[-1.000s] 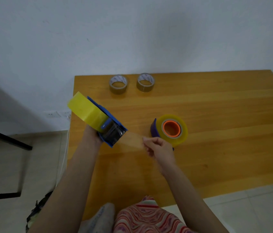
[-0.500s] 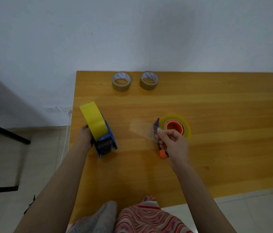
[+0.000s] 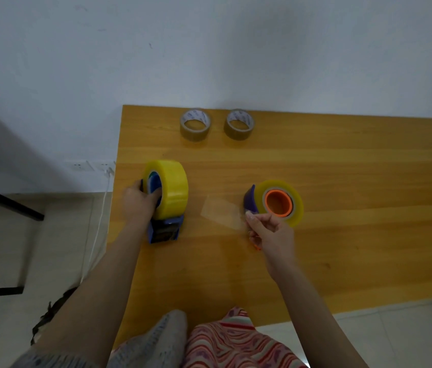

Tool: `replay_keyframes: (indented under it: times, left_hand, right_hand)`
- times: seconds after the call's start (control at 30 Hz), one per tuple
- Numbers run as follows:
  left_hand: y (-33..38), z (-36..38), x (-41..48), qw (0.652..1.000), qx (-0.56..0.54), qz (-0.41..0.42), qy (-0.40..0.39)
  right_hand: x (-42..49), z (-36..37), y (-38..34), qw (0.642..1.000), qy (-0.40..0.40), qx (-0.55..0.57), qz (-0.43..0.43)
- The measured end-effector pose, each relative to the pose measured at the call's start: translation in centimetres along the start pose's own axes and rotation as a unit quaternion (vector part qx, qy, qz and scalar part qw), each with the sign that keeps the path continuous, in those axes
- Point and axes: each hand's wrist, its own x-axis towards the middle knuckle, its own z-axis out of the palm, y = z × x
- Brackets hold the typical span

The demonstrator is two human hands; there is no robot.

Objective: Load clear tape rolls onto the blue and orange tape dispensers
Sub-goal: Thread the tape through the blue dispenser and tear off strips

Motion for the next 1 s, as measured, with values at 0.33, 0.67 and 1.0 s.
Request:
replay_keyframes:
  times: [0.33, 0.67, 1.0]
  left_hand:
    - [-1.4, -1.2, 1.8, 0.997, -0.029, -0.067, -0.037]
    - [0.4, -5.0, -2.0, 0.968, -0.138, -0.029, 0.208]
    - [8.5, -4.7, -11.6, 0.886, -0.039, 0.453, 0.085]
  right_hand:
    - [-1.1, 0.9, 0.4, 0.999, -0.012, 0.026, 0.020]
    - [-2.2, 1.3, -0.2, 0.999, -0.029, 0.008, -0.017]
    - [-2.4, 2.9, -4.9, 0.993, -0.069, -0.013, -0.097]
